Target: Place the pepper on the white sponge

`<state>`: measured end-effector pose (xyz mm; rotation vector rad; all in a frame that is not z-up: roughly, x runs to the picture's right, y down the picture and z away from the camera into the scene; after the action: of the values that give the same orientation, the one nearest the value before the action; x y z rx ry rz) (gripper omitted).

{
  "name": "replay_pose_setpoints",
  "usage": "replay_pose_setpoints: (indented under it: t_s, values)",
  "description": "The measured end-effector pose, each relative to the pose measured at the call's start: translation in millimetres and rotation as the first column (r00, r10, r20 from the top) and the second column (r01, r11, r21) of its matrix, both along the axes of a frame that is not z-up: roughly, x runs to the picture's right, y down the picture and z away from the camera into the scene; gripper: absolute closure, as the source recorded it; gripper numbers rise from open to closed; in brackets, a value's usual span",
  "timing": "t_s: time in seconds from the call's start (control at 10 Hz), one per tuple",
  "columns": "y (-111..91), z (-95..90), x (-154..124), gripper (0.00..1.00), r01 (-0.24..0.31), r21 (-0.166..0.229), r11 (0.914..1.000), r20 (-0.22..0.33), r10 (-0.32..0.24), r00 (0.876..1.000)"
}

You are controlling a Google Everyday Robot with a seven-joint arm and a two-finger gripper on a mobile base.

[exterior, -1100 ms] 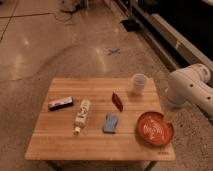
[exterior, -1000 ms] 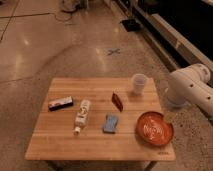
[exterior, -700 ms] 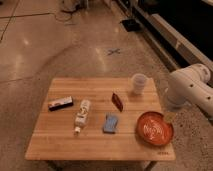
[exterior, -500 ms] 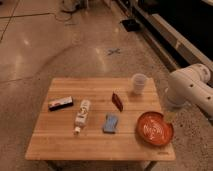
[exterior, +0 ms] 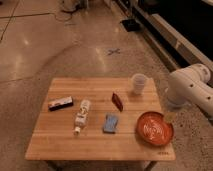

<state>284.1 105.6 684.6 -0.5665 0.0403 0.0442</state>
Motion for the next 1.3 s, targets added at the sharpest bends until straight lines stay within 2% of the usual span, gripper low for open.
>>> replay_pose_setpoints:
  t_s: [0.8,1.0,1.3]
  values:
    - [-0.2,0.1,0.0,0.35,0.000,0.000,1.0000,-0.001,0.000,1.000]
    - [-18.1,1.6,-11.5,0.35,-0.002,0.004,1.0000,-0.003,0.002,1.000]
    - [-64.6,13.1,-50.3,0.35,-0.018,-0.019,0.9997,0.004,0.018,1.000]
